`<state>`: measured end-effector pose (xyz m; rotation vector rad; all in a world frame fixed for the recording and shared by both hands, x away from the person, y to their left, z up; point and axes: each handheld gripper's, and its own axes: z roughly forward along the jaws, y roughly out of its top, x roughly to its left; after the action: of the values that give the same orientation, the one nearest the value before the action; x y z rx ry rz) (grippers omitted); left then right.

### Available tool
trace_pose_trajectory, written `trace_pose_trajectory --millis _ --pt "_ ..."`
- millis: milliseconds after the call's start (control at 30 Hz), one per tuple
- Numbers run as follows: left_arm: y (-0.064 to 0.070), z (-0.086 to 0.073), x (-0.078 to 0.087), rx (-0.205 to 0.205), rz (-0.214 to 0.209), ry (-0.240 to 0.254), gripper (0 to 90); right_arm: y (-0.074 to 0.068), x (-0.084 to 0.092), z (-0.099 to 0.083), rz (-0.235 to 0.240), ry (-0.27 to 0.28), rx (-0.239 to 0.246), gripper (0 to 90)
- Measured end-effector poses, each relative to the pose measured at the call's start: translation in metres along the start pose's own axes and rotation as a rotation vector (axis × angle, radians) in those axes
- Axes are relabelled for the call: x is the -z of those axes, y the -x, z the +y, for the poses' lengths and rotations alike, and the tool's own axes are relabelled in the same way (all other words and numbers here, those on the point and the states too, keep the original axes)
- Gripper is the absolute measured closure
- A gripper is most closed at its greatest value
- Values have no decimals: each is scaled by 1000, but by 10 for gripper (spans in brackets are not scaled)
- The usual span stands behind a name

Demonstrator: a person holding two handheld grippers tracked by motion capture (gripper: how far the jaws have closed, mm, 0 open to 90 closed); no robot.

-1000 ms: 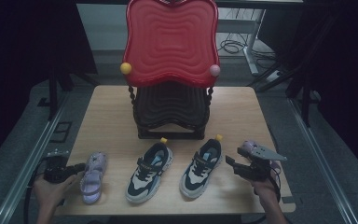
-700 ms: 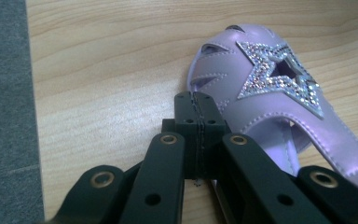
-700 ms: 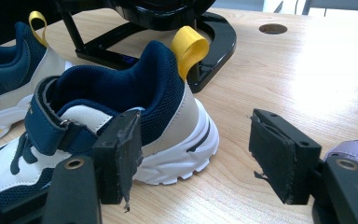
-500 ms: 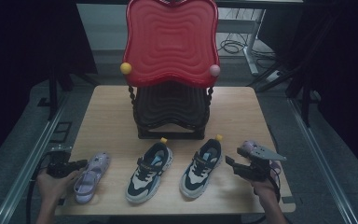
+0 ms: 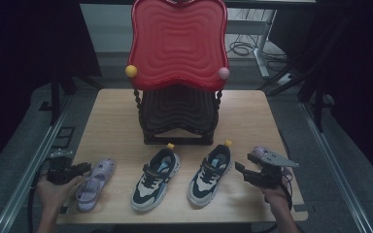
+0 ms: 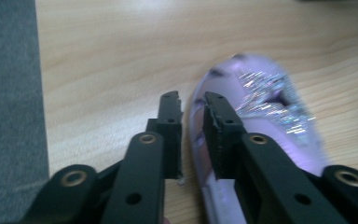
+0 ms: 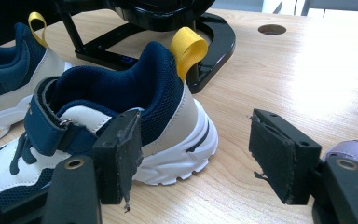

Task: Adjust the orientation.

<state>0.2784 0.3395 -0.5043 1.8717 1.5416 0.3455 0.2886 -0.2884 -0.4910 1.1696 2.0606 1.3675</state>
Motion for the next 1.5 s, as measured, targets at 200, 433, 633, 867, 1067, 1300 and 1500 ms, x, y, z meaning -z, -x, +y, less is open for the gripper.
trace_pose_trajectory --millis 200,433,633,867,1067,1300,1500 --pt "19 9 12 -37 -39 59 628 0 0 0 -1 1 3 340" --pt "46 22 23 -52 -99 124 549 -1 2 1 -3 5 3 340" --pt "64 29 27 -73 -137 168 525 -2 3 2 1 4 5 344" --pt "69 29 28 -64 -132 212 523 -4 6 5 14 -17 6 382" --pt "65 24 26 -67 -145 195 514 -5 9 7 19 -22 7 417" --pt "56 21 27 -55 -183 204 508 -4 21 16 13 -17 17 549" --pt "58 22 27 -64 -199 203 497 3 42 20 -15 -23 45 696"
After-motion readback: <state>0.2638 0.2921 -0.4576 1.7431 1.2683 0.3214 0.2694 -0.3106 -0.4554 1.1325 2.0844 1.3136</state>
